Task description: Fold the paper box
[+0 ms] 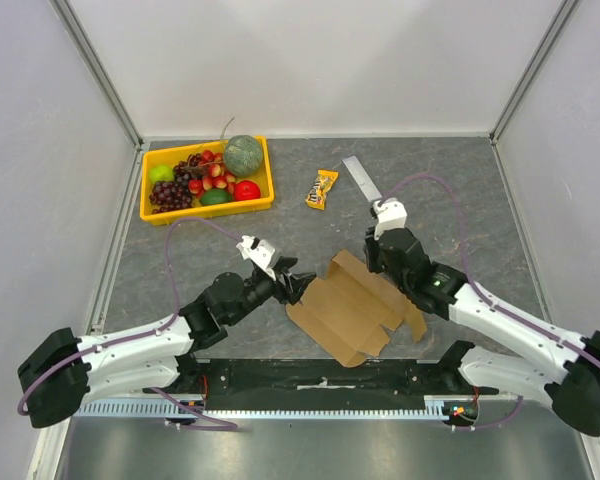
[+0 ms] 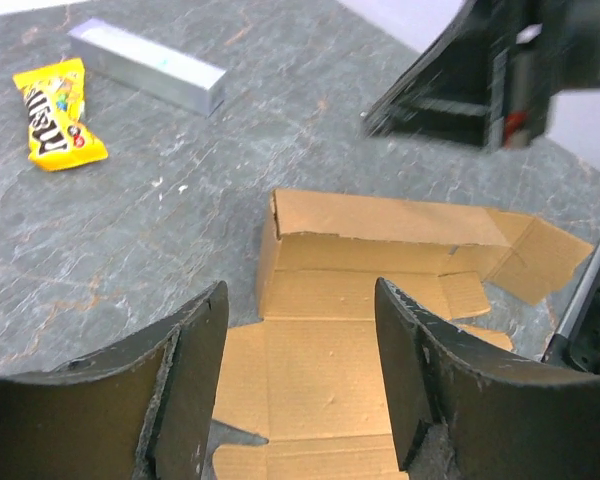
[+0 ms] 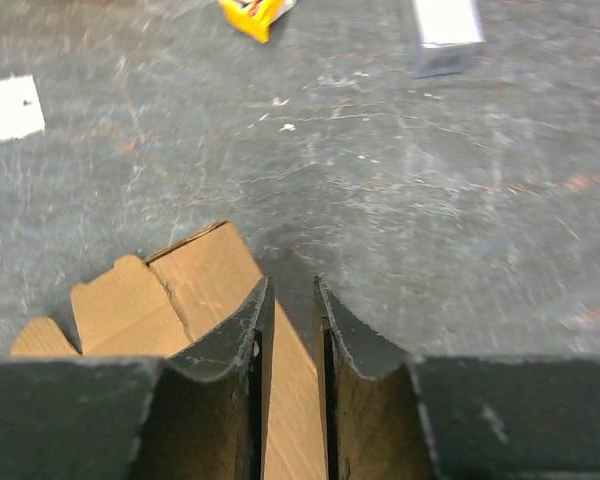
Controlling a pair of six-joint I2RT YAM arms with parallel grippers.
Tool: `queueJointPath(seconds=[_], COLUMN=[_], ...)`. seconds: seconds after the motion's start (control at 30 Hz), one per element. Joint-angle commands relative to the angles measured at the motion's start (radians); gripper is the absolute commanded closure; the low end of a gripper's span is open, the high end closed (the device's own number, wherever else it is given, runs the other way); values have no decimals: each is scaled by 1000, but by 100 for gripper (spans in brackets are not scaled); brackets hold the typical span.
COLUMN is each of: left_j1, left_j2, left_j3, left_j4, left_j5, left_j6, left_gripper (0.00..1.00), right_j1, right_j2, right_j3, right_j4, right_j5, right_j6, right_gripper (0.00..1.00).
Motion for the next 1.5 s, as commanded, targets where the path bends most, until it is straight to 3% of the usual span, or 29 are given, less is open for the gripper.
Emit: queueJointPath(seconds=[0.0, 0.2, 0.33, 0.4, 0.53, 0.6, 1.13, 1.47], left_j1=[-1, -2, -2, -2, -2, -2, -2, -2], left_j2=[2, 48, 31, 36, 62, 77, 177, 102], left_j3=[112, 172, 151, 149, 149, 146, 109, 60], left_j4=[-278, -345, -319, -319, -314, -300, -188, -214], left_j5=[-65, 17, 24, 30, 36, 44, 62, 45], left_j6=[-46, -75, -98, -96, -92, -98, -113, -109], left_gripper=[33, 47, 57, 69, 92, 98, 98, 98], right_j1=[-4, -4, -4, -4, -4, -3, 7, 7], right_j2=[-94, -160, -169, -157, -125, -118, -66, -57], right_j3=[102, 120, 120, 126, 139, 137, 90, 11], right_j4=[-312, -568, -669, -709, -763, -782, -788, -489], right_j5=[211, 170, 151, 138, 131, 139, 15, 27], right_j6=[265, 477, 549, 569, 594, 598, 580, 431], right_gripper=[71, 72, 85, 92, 98, 100, 100, 100])
